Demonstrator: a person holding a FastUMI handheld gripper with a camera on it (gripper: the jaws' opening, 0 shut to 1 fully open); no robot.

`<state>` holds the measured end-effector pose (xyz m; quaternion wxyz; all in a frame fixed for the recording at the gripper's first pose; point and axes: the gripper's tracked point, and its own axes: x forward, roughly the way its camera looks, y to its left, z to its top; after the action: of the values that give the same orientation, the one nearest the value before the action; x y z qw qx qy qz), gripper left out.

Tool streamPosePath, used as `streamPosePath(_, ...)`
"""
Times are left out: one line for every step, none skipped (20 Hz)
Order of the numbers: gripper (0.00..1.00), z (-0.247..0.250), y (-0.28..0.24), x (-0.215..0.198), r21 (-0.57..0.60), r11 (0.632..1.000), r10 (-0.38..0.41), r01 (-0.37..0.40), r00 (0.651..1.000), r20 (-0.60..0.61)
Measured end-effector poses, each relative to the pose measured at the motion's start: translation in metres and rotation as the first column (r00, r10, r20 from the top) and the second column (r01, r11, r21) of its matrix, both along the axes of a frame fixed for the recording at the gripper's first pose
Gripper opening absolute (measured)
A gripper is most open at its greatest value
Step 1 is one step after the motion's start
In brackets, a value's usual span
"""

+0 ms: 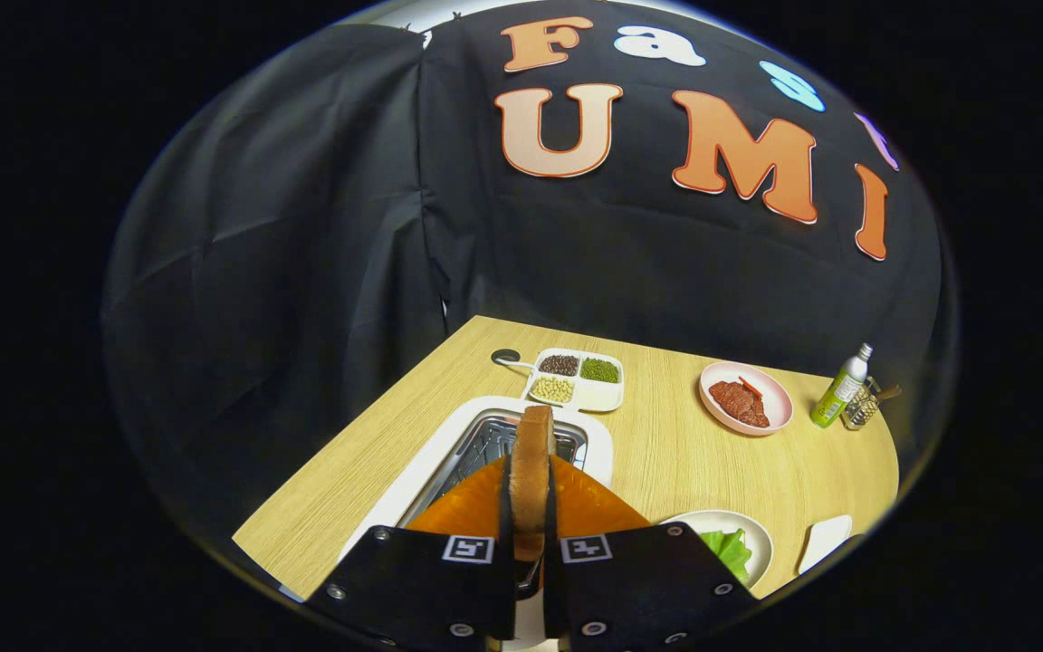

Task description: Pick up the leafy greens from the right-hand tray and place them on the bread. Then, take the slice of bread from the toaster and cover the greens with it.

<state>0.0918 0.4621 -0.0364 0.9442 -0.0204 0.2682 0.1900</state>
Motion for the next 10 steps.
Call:
streamPosePath(0.13, 0.007, -0.002, 0.001, 0.011, 1.000, -0.001, 0.001, 1.000, 0.015)
streamPosePath(0.12, 0.013, -0.004, 0.001, 0.019, 1.000, -0.001, 0.000, 1.000, 0.028)
streamPosePath(0.12, 0.017, -0.006, 0.002, 0.026, 1.000, -0.002, 0.001, 0.999, 0.035)
streamPosePath(0.13, 0.020, -0.007, 0.001, 0.038, 0.999, -0.001, 0.000, 0.999, 0.037)
streamPosePath(0.12, 0.024, -0.009, 0.001, 0.053, 0.999, -0.005, 0.003, 0.999, 0.037)
streamPosePath(0.12, 0.029, -0.012, 0.001, 0.069, 0.998, -0.007, 0.004, 0.999, 0.041)
streamPosePath(0.12, 0.035, -0.015, 0.002, 0.080, 0.997, -0.011, 0.007, 0.999, 0.047)
streamPosePath(0.12, 0.040, -0.019, 0.001, 0.097, 0.995, -0.012, 0.007, 0.999, 0.050)
streamPosePath(0.12, 0.046, -0.022, 0.000, 0.122, 0.992, -0.015, 0.010, 0.999, 0.042)
streamPosePath(0.12, 0.052, -0.025, 0.000, 0.150, 0.989, -0.016, 0.010, 0.999, 0.038)
